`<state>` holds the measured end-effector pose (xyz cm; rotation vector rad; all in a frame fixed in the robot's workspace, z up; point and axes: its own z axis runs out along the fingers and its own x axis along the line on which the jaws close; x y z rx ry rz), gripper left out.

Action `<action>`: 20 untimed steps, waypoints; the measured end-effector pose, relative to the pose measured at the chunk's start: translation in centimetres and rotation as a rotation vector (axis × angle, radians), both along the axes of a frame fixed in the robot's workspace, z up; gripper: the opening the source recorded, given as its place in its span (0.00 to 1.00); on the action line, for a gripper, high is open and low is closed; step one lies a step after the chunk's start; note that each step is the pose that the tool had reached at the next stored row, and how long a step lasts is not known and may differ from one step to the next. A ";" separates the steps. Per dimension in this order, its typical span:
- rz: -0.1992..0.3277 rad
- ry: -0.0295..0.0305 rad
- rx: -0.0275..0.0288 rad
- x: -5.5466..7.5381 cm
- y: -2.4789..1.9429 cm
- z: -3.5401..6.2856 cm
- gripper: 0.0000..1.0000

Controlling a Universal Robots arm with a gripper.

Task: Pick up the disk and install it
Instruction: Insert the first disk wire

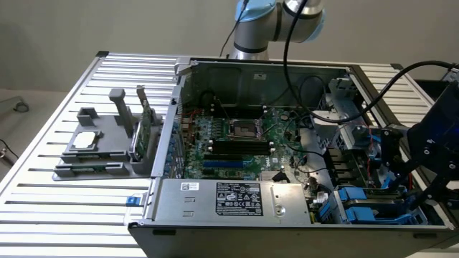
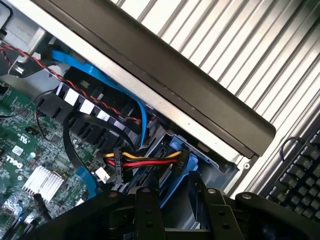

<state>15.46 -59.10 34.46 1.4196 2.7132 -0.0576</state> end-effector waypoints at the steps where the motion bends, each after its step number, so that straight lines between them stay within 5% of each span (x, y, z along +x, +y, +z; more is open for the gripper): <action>1: -0.002 0.0000 -0.0001 0.1 0.00 0.00 0.37; 11: -0.101 0.0001 0.0062 0.4 0.00 -0.32 0.37; 20: -0.129 0.0006 0.0156 0.7 -0.06 0.09 0.37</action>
